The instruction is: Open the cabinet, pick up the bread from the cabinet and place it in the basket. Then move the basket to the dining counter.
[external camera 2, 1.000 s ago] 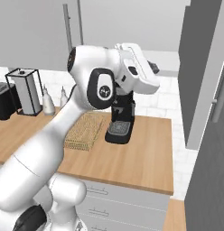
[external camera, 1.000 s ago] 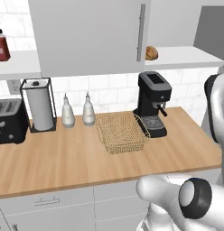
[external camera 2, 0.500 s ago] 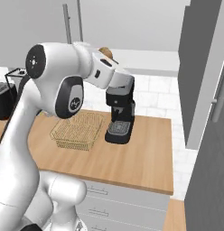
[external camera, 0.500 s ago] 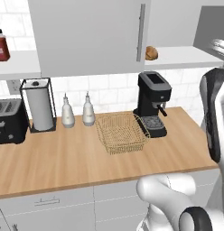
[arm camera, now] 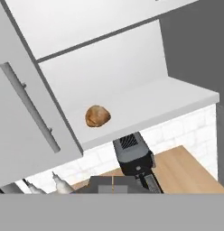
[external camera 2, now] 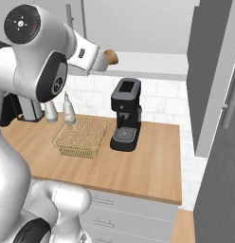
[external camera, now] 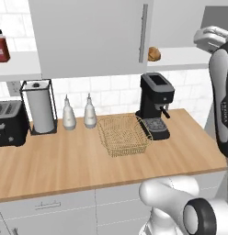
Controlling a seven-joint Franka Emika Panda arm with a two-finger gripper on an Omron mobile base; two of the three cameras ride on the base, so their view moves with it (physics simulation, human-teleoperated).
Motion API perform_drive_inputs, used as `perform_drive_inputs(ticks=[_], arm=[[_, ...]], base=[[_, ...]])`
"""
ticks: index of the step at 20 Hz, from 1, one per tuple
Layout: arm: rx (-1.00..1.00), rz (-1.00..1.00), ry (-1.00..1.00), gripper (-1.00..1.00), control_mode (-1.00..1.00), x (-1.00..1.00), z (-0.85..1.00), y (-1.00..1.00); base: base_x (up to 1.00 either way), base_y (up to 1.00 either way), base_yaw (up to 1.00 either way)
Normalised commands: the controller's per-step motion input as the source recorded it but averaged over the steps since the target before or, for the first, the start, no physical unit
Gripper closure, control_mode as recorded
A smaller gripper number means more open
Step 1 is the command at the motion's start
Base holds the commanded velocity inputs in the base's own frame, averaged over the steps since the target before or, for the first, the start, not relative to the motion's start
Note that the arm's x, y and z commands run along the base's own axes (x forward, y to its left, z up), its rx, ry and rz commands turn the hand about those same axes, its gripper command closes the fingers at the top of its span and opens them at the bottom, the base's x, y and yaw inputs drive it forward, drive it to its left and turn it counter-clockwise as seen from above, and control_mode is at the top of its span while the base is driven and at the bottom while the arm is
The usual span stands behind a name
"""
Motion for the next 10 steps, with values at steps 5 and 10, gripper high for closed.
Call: perform_drive_inputs(ticks=[5,10], arm=[[-0.21,-0.08,-0.01,1.0,-1.0,0.22,0.0,0.93],[-0.14,-0.06,-0.01,-1.0,-1.0,0.37,0.0,0.38]], base=[[0.0,0.0,0.0],[0.0,0.0,0.0]])
